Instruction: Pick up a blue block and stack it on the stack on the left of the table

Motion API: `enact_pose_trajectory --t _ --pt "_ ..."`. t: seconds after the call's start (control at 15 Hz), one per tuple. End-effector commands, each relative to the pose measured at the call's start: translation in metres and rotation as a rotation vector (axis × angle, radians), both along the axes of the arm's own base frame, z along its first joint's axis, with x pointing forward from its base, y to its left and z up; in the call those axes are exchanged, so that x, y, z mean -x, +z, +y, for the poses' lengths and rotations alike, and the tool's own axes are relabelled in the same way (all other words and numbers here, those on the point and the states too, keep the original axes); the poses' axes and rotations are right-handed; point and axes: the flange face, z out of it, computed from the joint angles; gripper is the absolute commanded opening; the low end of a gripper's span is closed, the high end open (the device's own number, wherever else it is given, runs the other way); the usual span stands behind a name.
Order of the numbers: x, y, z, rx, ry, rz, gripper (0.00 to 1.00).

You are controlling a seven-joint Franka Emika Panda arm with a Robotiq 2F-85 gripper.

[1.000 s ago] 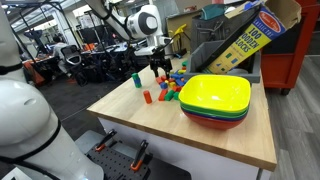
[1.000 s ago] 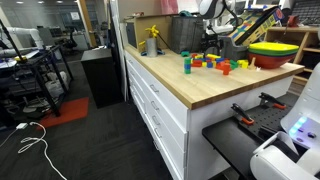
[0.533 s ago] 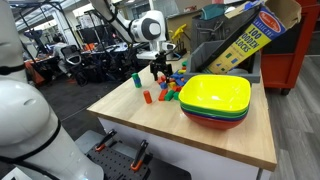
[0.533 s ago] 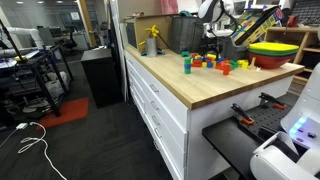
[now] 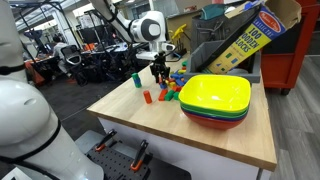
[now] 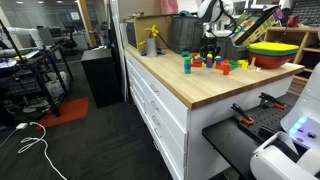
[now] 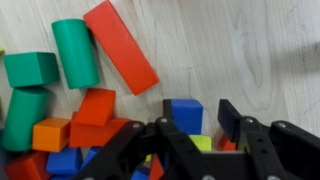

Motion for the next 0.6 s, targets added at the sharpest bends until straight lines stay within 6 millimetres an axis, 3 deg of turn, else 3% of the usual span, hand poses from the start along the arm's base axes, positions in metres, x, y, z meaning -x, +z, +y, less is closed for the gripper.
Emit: enact_pose_trajectory --t 0.0,0.13,0.53 --pt "-0.002 0.006 0.002 -0.018 0.005 -0.017 0.21" --pt "-0.003 0.011 0.004 -0.018 0.008 -0.025 0.08" --pt "-0.001 0.025 0.013 -0.014 0.022 -0.040 0.08"
